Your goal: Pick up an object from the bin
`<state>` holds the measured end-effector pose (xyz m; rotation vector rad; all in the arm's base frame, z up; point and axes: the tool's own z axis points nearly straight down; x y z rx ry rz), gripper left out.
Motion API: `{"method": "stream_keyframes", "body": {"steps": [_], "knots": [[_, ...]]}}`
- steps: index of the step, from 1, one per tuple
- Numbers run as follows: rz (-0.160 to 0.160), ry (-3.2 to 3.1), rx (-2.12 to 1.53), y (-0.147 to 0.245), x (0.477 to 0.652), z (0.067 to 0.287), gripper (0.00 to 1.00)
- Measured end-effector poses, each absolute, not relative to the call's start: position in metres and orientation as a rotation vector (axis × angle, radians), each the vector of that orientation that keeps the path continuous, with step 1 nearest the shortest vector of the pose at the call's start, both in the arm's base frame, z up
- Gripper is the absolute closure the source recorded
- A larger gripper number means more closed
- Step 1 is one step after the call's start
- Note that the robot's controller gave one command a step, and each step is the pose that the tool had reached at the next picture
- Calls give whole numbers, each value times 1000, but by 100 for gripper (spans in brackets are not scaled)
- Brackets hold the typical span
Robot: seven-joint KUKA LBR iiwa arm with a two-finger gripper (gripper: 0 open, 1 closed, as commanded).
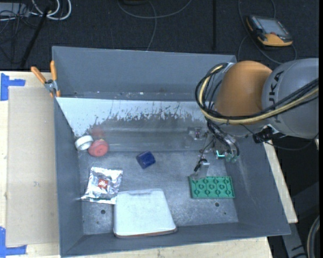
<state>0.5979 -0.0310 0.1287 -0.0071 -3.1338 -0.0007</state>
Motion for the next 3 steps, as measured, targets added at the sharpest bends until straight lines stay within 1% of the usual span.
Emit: {"method": "stream_keyframes", "body": {"steps": [1,2,3], "knots": [[-3,-3133,-44,-125,544,66,0],[-1,-3141,-133,-120,538,101,0],[-1,-3130,-279,-125,542,100,0]]}}
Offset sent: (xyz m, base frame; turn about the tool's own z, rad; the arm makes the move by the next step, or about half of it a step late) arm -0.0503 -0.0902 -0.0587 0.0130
